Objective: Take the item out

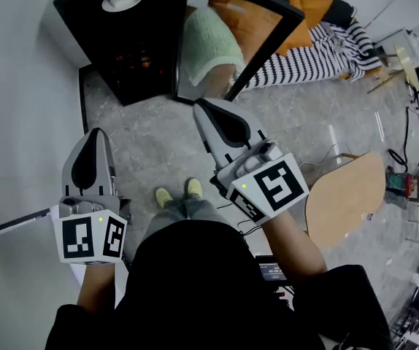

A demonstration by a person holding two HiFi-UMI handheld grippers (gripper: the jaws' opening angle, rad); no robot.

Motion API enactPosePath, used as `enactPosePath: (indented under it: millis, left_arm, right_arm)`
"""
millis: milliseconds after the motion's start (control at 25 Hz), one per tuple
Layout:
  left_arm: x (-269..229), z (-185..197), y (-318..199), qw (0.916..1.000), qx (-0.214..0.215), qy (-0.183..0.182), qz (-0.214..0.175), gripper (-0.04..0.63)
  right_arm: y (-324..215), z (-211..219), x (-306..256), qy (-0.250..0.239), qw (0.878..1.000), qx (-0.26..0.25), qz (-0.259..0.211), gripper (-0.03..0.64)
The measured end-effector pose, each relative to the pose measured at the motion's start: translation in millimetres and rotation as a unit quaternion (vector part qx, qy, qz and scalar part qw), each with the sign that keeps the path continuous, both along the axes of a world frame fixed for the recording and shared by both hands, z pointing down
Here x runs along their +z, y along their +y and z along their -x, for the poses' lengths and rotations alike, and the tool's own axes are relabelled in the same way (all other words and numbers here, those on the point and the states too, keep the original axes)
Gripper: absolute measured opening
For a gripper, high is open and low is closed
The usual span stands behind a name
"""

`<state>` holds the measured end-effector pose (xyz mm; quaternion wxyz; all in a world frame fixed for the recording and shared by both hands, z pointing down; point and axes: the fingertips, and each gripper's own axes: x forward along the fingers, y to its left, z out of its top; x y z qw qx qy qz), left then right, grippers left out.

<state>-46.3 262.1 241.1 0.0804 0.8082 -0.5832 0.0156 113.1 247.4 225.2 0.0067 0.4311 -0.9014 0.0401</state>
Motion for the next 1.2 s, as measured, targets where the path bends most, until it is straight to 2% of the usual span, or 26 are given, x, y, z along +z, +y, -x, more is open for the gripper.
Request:
enactPosePath:
  millis: [360, 680, 1200]
  left_arm:
    - [-0.4, -1.5, -3.1, 1.0, 0.003, 0.002, -0.001, 0.005]
    - [-2.8, 12.8, -7.4, 1.0, 0.007, 0.002, -0.006, 0.005]
    - [3.3, 53.2, -8.5, 0.9998, 0.015, 0.01, -0.006, 0.005]
  right_arm:
    - [-2.6, -1.3, 1.0, -0.005, 1.0, 0.005, 0.01, 0.005]
    - [-10.3, 6.0, 0.4, -0.012, 1.0, 0.016, 0.021, 0.005]
    - [-14.6, 51.9, -1.3, 0.014, 1.0, 0.016, 0.012, 0.005]
